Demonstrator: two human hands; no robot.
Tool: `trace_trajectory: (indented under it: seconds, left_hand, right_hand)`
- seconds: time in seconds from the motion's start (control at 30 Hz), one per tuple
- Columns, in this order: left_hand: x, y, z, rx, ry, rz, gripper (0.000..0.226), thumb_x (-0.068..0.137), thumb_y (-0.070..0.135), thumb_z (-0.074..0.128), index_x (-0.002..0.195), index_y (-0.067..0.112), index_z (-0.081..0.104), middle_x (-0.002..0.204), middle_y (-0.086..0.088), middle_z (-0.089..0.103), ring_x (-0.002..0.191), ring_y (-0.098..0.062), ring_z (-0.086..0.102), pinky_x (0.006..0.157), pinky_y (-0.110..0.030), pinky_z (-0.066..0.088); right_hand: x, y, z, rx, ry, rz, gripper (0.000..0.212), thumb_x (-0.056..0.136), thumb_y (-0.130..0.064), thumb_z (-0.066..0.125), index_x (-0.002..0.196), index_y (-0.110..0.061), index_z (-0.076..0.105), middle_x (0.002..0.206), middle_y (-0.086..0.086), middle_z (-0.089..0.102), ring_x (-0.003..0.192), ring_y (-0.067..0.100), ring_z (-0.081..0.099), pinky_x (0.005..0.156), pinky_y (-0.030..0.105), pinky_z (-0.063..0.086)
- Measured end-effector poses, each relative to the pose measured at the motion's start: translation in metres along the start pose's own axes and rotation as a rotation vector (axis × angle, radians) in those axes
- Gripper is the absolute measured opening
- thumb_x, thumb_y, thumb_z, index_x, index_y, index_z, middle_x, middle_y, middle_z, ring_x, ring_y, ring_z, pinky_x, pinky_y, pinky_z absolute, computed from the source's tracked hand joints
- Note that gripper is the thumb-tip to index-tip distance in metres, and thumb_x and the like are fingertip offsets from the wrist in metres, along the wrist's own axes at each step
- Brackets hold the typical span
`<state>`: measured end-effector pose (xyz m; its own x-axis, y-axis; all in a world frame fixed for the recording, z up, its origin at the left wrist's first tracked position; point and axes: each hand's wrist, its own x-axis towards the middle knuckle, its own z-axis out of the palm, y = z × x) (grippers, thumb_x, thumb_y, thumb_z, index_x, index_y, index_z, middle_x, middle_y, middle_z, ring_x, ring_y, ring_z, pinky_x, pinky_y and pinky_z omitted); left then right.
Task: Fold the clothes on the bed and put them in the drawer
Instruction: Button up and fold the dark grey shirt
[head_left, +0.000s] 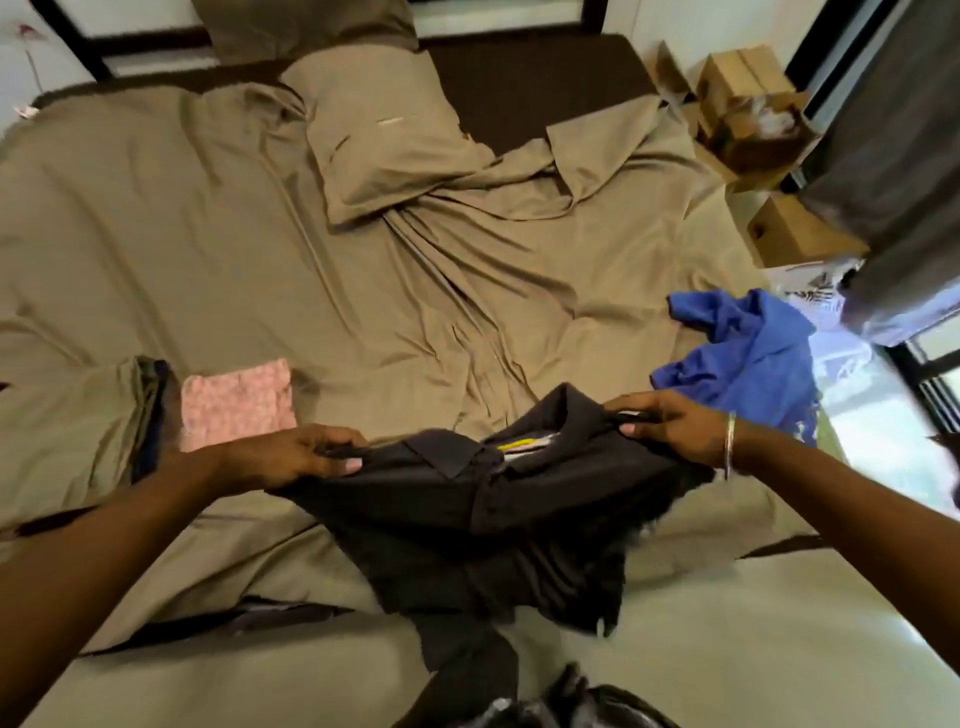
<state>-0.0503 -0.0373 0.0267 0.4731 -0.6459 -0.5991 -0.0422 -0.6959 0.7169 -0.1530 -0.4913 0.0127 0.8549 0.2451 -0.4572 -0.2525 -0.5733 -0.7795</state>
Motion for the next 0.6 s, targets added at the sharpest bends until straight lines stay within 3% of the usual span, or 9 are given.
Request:
trace_trajectory:
  seconds: [0.03,0.1,0.17,0.27,0.33,0.43,0.53,0.6]
  left_hand:
    - [0.012,-0.004,-0.01,-0.032,0.041,0.022,0.043,0.076,0.071,0.066,0.101,0.036,0.071,0.104,0.007,0.069,0.1,-0.008,0.063,0.09,-0.021,0.048]
    - [0.043,-0.01,-0.035,-0.02,0.286,0.077,0.005,0.089,0.044,0.069,0.093,0.042,0.068,0.092,0.014,0.07,0.09,-0.004,0.062,0.085,-0.019,0.046]
    - [0.087,-0.016,-0.069,0.085,0.494,0.102,0.02,0.096,0.023,0.063,0.092,0.043,0.065,0.09,0.014,0.069,0.087,-0.005,0.061,0.084,-0.02,0.045]
    - [0.161,-0.024,-0.123,0.259,0.665,0.072,0.006,0.098,0.03,0.059,0.098,0.031,0.064,0.093,0.001,0.069,0.089,-0.019,0.062,0.082,-0.034,0.045]
    - [0.213,-0.048,-0.143,0.333,0.738,-0.055,0.013,0.098,0.036,0.058,0.101,0.026,0.064,0.095,-0.005,0.067,0.089,-0.026,0.06,0.078,-0.036,0.045]
    - [0.286,-0.097,-0.128,0.464,0.756,-0.244,0.022,0.099,0.037,0.055,0.103,0.017,0.062,0.099,-0.016,0.065,0.094,-0.036,0.06,0.077,-0.042,0.048]
    - [0.333,-0.144,-0.085,0.514,0.827,-0.382,0.023,0.101,0.032,0.048,0.113,0.016,0.057,0.111,-0.016,0.056,0.108,-0.04,0.053,0.081,-0.049,0.042]
    - [0.345,-0.159,-0.058,0.537,0.928,-0.409,0.028,0.102,0.03,0.046,0.126,0.017,0.052,0.122,-0.016,0.051,0.114,-0.041,0.047,0.086,-0.056,0.04]
  right_hand:
    - [0.013,0.002,-0.003,-0.038,-0.008,-0.009,0.035,0.095,0.007,0.052,0.123,-0.014,0.055,0.117,-0.008,0.061,0.1,-0.022,0.055,0.091,0.004,0.041]
    - [0.046,0.002,-0.018,-0.167,0.102,-0.054,0.034,0.095,0.003,0.056,0.124,-0.014,0.06,0.12,-0.005,0.063,0.105,-0.017,0.054,0.1,0.012,0.041]
    - [0.097,0.001,-0.043,-0.291,0.255,-0.098,0.031,0.095,0.001,0.058,0.124,-0.008,0.065,0.121,0.004,0.066,0.11,-0.001,0.057,0.102,0.013,0.038]
    - [0.184,-0.008,-0.08,-0.522,0.388,-0.151,0.032,0.099,-0.014,0.056,0.129,-0.015,0.062,0.123,0.008,0.068,0.115,0.026,0.062,0.097,0.031,0.045]
    - [0.242,0.005,-0.087,-0.66,0.417,-0.08,0.036,0.099,-0.026,0.053,0.135,-0.023,0.053,0.124,0.01,0.064,0.114,0.034,0.059,0.092,0.04,0.047]
    - [0.317,0.058,-0.064,-0.743,0.381,0.127,0.049,0.096,-0.037,0.053,0.142,-0.028,0.039,0.129,0.012,0.054,0.119,0.038,0.052,0.094,0.046,0.045]
    - [0.355,0.127,-0.02,-0.692,0.373,0.206,0.052,0.095,-0.048,0.05,0.141,-0.025,0.041,0.137,0.015,0.044,0.127,0.039,0.042,0.102,0.05,0.04]
    - [0.355,0.158,0.005,-0.729,0.426,0.211,0.052,0.098,-0.056,0.038,0.145,-0.032,0.036,0.149,0.01,0.032,0.138,0.033,0.031,0.107,0.055,0.029]
